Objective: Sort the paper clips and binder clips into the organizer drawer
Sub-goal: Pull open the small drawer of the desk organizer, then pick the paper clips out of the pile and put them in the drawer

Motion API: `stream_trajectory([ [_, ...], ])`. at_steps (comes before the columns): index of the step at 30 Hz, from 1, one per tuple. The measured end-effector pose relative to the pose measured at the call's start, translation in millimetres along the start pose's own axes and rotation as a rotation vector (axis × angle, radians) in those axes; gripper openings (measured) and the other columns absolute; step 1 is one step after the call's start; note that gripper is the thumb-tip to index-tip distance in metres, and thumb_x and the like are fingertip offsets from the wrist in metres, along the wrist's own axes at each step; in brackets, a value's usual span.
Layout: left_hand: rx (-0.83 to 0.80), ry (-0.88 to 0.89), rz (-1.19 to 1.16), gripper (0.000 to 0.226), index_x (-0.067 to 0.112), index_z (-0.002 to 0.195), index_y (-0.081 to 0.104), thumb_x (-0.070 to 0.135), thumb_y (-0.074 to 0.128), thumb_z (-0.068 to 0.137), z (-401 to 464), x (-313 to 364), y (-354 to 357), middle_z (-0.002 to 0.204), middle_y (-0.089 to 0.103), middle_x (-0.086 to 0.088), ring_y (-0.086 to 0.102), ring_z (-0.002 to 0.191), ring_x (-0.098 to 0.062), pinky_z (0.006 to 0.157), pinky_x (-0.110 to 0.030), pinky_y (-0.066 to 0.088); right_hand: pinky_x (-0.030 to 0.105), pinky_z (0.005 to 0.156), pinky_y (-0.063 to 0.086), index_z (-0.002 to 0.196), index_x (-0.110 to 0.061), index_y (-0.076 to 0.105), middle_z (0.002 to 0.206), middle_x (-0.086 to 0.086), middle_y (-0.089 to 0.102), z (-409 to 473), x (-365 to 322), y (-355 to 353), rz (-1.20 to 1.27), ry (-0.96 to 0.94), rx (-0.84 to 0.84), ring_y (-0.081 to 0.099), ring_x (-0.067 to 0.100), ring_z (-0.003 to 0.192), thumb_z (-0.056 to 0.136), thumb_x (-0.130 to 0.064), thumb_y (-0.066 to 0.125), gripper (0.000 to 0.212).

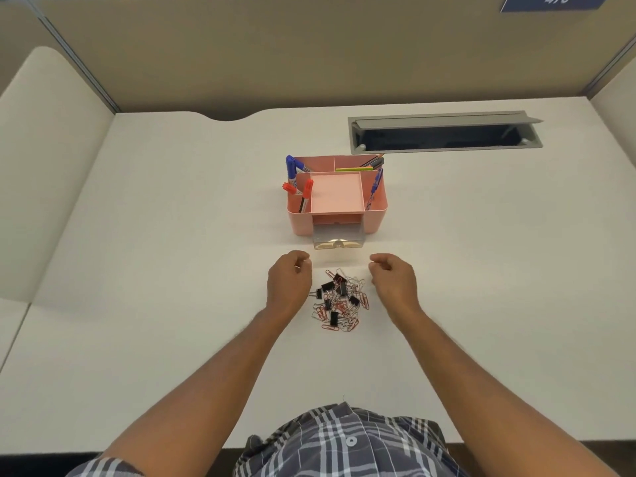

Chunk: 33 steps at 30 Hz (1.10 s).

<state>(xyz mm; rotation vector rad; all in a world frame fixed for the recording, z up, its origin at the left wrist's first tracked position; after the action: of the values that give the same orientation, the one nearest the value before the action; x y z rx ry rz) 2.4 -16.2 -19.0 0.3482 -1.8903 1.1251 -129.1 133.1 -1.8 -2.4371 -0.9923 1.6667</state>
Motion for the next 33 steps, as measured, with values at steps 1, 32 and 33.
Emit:
stream_trajectory([
  [1,-0.053,0.062,0.092,0.024,0.015,0.116,0.066,0.018,0.054,0.096,-1,-2,2,0.106,0.066,0.0,0.06,0.092,-0.015,0.081,-0.023,0.041,0.034,0.091,0.052,0.109,-0.016,0.069,0.098,-0.001,0.069,4,3,-4,-0.145,-0.067,-0.02,0.065,0.02,0.094,0.092,-0.015,0.057,0.021],
  [32,-0.229,0.464,0.586,0.023,0.008,0.104,0.059,-0.002,0.058,0.083,0,-13,20,0.1,0.057,-0.009,0.051,0.091,-0.029,0.075,-0.04,0.045,0.028,0.078,0.047,0.099,-0.013,0.074,0.096,0.002,0.073,10,10,5,-0.604,-0.374,-0.314,0.06,0.017,0.085,0.089,-0.012,0.06,0.017],
  [33,-0.226,0.457,0.582,0.023,0.008,0.107,0.059,-0.001,0.057,0.085,0,-13,20,0.102,0.057,-0.009,0.05,0.093,-0.029,0.077,-0.039,0.044,0.026,0.078,0.046,0.1,-0.014,0.074,0.097,0.002,0.073,9,9,4,-0.585,-0.369,-0.319,0.06,0.017,0.087,0.09,-0.013,0.061,0.017],
])
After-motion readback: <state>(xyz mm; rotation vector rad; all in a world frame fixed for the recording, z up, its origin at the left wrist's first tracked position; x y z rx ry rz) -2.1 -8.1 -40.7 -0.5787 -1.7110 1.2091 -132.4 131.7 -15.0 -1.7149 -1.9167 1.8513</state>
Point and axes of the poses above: each hand's wrist, its own z-axis towards the middle knuckle, its own y-axis out of the palm, x = y × z, the point moved 1 cm from there along z, towards the middle knuckle
